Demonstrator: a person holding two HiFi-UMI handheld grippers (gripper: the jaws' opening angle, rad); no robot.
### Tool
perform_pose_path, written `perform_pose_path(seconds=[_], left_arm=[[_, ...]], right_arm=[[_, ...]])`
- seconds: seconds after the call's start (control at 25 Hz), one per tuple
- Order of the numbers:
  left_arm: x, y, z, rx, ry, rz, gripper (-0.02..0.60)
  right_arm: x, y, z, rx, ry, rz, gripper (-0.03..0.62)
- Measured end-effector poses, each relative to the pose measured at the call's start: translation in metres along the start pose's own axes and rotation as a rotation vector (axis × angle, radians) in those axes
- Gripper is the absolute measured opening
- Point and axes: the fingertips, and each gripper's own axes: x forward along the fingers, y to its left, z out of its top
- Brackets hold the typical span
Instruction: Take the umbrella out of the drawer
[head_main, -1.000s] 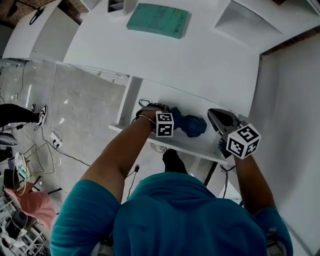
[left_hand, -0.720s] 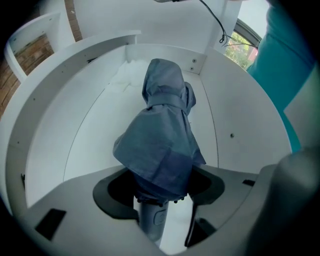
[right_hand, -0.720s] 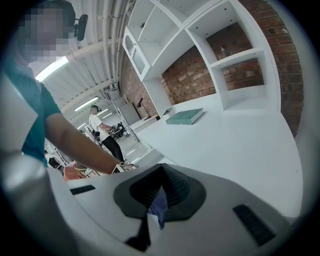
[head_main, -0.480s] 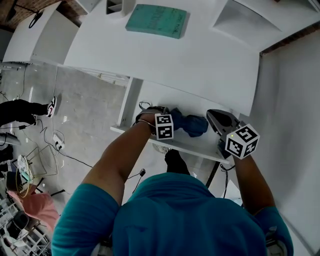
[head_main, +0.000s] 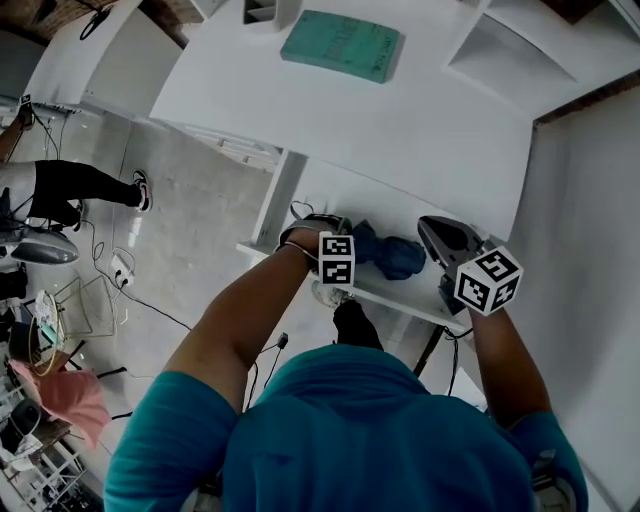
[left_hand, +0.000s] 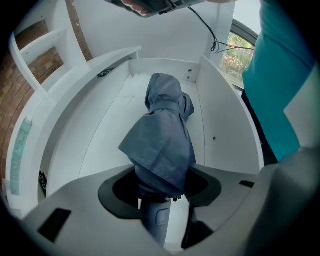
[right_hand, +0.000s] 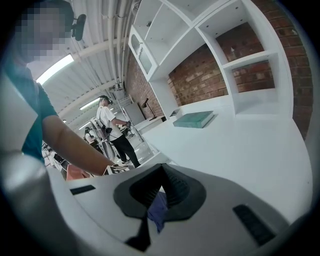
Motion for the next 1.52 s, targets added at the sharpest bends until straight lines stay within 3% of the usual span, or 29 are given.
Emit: perform_pose_path(seconds=[0.56, 0.8, 1.04, 1.52], left_arm=[[-0.097, 0.004, -0.017, -0.217, -0.084, 0.189, 0.229], [-0.153, -0.004, -0.053, -0.324, -0.099, 0.302, 0.229], [-0.197, -0.048, -0.112, -0.472, -0.081, 0.398, 0.229], [-0.263, -0.191, -0.248, -0.882, -0.027, 0.551, 0.229]], right_arm=[[0.030, 0.051, 0.046, -0.117, 0.005, 0.128, 0.020], [0.067, 0.099, 0.075, -0.201, 0.022, 0.235, 0.020], [0.104, 0.174, 0.086, -0.297, 0.041, 0.357, 0.020], [0.179, 0.351, 0.057, -0.469, 0.165, 0.618, 0.020]])
